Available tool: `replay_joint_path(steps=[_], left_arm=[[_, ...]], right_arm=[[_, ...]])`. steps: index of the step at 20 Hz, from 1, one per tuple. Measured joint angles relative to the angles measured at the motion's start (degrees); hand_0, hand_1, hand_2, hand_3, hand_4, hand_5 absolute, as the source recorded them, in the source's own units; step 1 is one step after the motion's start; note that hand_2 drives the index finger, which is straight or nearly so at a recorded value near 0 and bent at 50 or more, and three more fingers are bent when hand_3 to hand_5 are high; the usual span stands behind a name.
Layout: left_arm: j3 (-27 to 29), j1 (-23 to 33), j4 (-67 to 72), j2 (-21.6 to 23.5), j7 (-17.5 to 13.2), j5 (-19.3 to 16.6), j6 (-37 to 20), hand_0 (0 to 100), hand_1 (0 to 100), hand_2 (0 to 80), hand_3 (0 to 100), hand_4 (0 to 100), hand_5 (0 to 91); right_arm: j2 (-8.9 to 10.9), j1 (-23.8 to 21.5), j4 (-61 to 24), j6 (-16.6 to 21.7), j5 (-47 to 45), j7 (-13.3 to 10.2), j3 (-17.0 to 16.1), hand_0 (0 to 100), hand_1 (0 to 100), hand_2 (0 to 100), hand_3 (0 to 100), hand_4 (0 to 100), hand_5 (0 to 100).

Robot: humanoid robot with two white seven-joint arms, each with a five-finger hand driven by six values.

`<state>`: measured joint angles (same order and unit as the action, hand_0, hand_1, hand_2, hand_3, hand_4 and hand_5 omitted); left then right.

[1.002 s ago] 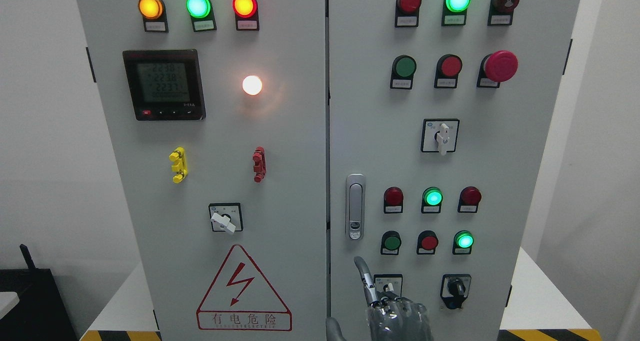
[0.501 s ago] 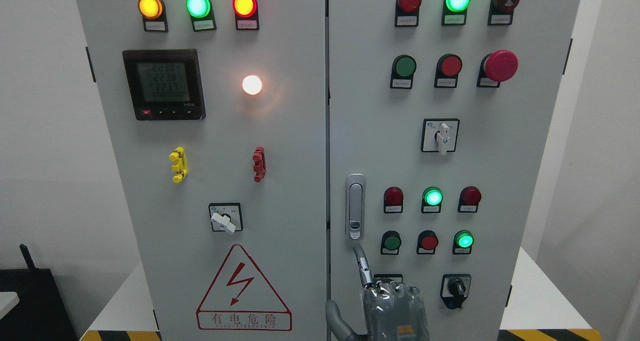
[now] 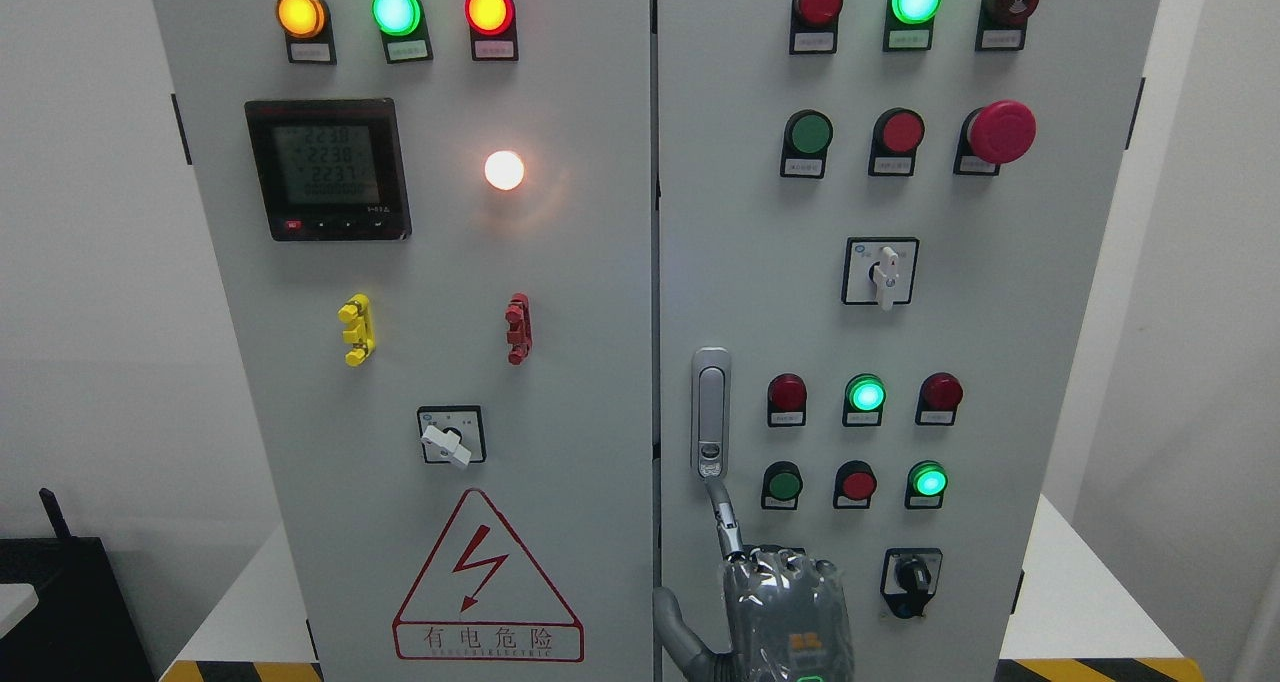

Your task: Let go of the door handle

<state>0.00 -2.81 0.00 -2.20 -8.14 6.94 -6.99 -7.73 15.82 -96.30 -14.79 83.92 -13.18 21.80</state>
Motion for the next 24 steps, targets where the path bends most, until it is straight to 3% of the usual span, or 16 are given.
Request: replay_joint_path(steps=[24], left_arm=[[0.0, 0.0, 0.0, 0.0, 0.0, 0.0, 0.0, 12, 39, 0.0, 0, 0, 0.0]], right_arm=[[-0.13, 1.8, 1.4, -0.1, 0.1, 1.3, -1.0, 32, 28, 0, 100, 100, 100]])
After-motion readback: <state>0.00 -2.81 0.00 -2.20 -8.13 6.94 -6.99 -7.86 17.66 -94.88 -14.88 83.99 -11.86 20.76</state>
